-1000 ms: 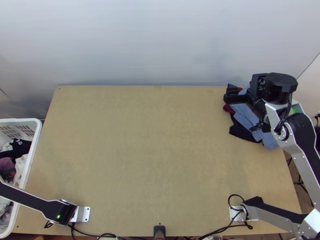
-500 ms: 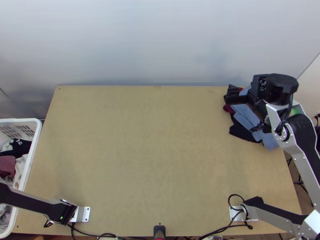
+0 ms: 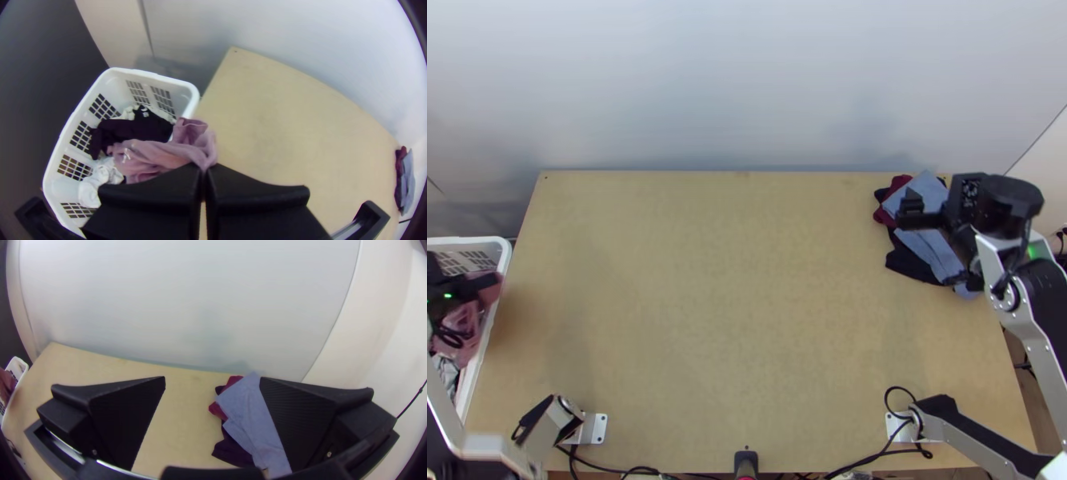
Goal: Fold the t-shirt
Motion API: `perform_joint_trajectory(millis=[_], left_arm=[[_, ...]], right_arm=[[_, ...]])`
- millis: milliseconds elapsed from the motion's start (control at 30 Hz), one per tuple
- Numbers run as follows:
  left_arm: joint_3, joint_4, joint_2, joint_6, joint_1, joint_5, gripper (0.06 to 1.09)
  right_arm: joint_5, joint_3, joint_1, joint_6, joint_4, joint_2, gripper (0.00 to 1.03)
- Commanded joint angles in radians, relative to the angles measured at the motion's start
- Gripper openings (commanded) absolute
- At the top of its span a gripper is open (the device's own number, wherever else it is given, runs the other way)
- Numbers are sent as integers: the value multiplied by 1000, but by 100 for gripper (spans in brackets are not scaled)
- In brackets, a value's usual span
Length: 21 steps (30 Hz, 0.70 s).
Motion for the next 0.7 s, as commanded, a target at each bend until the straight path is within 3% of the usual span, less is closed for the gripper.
perform_joint_trajectory(millis=[0, 267, 533, 667], left_arm=[[52, -224, -148, -231, -333, 21, 10], [109, -221, -158, -470, -644, 0, 10], [159, -181, -64, -489, -966, 7, 10], [239, -147, 66, -490, -1172, -34, 10]], right_arm=[[10, -71, -43, -15, -38, -98, 98], [8, -142, -130, -13, -78, -183, 98], [8, -195, -146, -9, -141, -259, 98], [8, -235, -150, -9, -155, -298, 98]])
